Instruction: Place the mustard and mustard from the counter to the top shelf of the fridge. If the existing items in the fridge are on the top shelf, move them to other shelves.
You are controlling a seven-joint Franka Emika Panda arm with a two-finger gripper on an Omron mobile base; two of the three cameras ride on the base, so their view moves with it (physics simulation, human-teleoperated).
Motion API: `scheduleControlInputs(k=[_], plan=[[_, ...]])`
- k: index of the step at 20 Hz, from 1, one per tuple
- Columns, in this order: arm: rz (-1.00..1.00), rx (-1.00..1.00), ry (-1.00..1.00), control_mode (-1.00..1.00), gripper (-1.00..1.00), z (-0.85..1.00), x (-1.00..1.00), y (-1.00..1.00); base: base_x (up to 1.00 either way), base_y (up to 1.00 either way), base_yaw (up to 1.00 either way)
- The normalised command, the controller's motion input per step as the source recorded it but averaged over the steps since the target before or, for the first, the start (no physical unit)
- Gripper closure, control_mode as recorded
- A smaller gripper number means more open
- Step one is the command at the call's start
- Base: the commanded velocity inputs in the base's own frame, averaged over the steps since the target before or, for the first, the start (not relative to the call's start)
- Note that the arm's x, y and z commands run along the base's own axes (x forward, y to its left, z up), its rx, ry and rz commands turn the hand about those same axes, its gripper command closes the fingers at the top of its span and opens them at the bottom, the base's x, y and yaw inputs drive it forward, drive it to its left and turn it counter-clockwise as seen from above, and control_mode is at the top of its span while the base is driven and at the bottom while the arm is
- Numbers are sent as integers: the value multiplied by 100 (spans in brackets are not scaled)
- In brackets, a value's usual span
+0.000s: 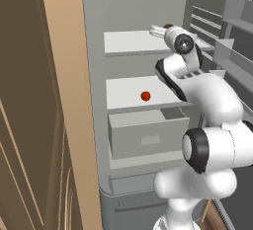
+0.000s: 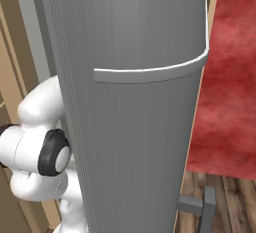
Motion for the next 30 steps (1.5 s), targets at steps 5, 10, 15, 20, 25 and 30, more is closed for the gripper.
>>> scheduleControlInputs(k=[5,10,15,20,25,30], plan=[[15,0,-8,-100,100,81,-100,45,0,0,0],[9,0,9,-100,100,96,-100,32,0,0,0],[12,-4,52,-100,100,10,-100,3,0,0,0],[22,-9,73,-100,100,-93,-100,0,0,0,0],[21,-4,60,-100,100,-100,-82,0,0,0,0],[0,0,29,-100,100,-90,34,2,0,0,0]])
